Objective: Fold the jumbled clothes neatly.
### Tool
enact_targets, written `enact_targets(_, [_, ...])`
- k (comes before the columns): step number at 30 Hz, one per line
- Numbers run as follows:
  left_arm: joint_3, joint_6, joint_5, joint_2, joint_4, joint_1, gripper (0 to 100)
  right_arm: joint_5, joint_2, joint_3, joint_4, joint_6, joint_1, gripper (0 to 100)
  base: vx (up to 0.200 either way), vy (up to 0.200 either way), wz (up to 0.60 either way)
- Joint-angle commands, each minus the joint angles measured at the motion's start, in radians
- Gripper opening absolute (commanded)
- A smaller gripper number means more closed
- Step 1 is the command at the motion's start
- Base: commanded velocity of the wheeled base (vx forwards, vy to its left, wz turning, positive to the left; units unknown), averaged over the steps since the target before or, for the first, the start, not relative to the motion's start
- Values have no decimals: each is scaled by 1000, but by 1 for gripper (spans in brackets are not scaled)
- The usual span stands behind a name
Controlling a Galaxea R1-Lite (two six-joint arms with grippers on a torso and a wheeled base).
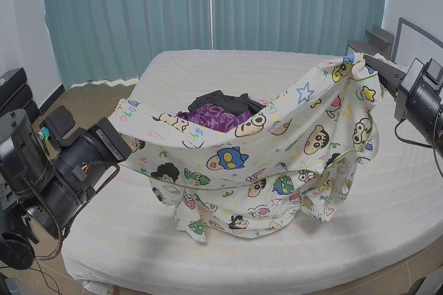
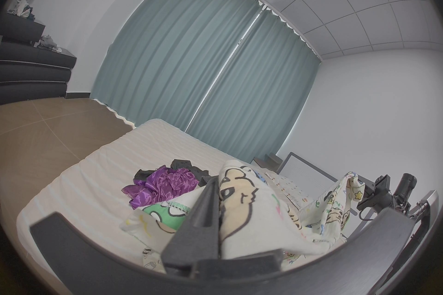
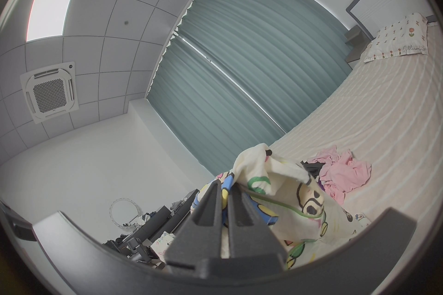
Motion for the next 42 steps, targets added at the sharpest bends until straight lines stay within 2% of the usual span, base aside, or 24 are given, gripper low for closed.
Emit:
enact_targets(1, [-12,-1,-1,27,-1,-3,0,0,20,15,0,-3,0,0,0,-200,0])
enact_targets(9, [-18,-1,-1,70,-1,-15,0,-6,46,20,-5,-3,-6,0,0,-200,0])
enact_targets(16, [-26,-1,0,75,-1,-67,0,-6,11,29,1,-6,-20,0,0,-200,0])
enact_targets(42, [-35,-4,-3,93,-8,-75,0,-7,-10,58,-3,-4,-52,0,0,-200,0])
